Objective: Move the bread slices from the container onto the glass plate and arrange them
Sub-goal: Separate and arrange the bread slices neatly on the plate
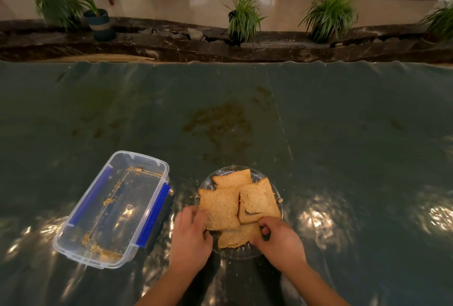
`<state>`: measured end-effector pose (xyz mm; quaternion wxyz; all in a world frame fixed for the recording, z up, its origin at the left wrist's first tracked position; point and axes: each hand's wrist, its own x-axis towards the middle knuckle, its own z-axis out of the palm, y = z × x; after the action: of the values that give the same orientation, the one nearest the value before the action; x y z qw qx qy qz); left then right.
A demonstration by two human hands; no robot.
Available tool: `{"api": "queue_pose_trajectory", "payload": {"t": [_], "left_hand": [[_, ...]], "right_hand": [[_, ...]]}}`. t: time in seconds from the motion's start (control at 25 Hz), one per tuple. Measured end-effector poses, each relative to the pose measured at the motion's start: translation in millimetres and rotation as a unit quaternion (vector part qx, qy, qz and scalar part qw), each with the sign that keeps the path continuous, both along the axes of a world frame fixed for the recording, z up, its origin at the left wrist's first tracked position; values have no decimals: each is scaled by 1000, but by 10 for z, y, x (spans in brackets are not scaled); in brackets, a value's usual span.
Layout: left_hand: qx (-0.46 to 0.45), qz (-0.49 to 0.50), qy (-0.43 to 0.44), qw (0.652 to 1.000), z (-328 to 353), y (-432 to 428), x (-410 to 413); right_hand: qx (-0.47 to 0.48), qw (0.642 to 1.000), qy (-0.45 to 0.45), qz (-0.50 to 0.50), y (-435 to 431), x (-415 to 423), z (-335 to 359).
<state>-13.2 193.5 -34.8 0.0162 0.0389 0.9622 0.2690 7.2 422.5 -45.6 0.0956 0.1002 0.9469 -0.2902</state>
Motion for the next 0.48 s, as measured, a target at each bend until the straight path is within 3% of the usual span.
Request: {"api": "queue_pose_trajectory", "payload": {"t": [0.16, 0.48], "left_hand": [[-45, -107, 22, 993, -42, 78, 132], [-12, -89, -25, 996, -104, 150, 188]], "right_hand": [[43, 998, -8, 53, 43, 36, -9], [60, 997, 20, 51, 22, 77, -38]]}}
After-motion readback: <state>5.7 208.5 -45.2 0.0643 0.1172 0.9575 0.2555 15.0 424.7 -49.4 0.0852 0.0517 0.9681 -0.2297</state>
